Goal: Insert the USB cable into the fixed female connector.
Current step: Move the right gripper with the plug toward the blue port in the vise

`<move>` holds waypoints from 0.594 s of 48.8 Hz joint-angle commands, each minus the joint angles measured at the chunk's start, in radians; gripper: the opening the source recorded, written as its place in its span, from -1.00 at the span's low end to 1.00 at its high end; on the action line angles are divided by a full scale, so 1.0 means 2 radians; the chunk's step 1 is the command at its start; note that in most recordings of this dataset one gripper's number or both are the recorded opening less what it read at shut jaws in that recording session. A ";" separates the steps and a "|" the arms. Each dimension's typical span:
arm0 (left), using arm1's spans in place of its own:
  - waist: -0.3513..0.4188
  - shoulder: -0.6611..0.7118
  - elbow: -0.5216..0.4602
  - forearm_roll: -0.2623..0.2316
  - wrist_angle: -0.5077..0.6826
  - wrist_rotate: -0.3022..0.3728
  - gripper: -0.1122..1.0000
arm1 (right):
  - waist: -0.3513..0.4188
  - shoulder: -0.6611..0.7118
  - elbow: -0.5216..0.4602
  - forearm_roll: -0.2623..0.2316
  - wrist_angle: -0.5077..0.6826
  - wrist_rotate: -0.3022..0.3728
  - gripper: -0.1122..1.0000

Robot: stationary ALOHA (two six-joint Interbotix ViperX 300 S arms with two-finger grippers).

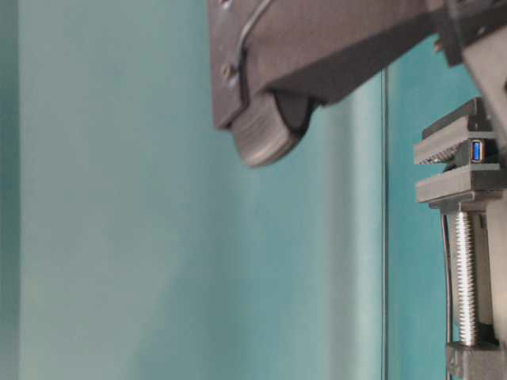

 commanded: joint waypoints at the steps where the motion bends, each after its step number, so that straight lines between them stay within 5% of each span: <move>1: 0.000 0.005 -0.006 0.002 -0.005 -0.003 0.89 | -0.009 -0.011 -0.014 0.004 -0.003 -0.010 -0.42; 13: 0.001 0.005 -0.006 0.002 -0.004 -0.003 0.89 | -0.028 -0.013 -0.031 0.013 -0.002 -0.047 -0.42; 29: 0.001 0.005 -0.005 0.002 -0.004 -0.003 0.89 | -0.039 -0.020 -0.027 0.021 -0.001 -0.051 -0.42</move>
